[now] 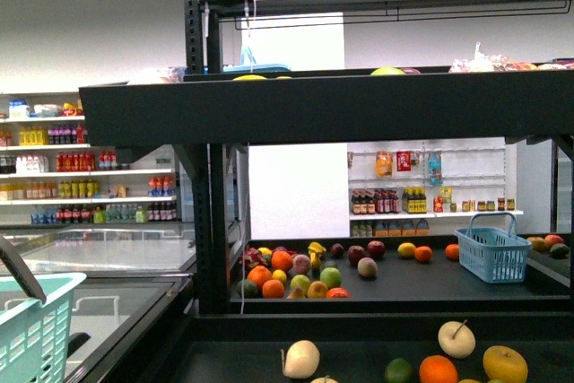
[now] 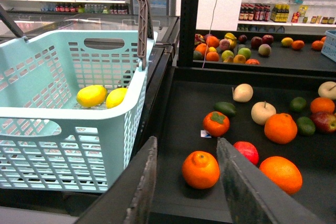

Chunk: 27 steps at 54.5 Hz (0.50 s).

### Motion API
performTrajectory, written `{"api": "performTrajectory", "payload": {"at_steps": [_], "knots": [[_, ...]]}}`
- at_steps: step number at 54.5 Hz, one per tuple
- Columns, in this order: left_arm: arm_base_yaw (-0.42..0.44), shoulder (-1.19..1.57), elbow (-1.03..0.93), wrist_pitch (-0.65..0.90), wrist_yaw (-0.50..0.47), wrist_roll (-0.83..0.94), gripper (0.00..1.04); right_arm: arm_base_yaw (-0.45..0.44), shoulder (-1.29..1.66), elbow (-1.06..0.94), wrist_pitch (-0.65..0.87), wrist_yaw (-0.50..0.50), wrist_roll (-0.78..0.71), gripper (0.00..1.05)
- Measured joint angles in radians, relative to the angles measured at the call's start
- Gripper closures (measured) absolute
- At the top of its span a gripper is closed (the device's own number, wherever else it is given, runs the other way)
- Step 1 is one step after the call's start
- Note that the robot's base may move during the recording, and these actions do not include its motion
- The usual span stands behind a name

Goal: Pick lemon from shelf

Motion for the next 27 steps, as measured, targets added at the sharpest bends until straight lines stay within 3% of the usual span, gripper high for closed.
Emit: {"api": "performTrajectory", "payload": {"at_steps": [10,27], "knots": [[0.000,0.000,0.000,0.000,0.000,0.000,0.07,0.000,0.000,0.000,0.000,0.000,0.000,0.07],[0.000,0.000,0.000,0.000,0.000,0.001,0.08,0.000,0.000,0.000,0.000,0.000,0.000,0.07]]}}
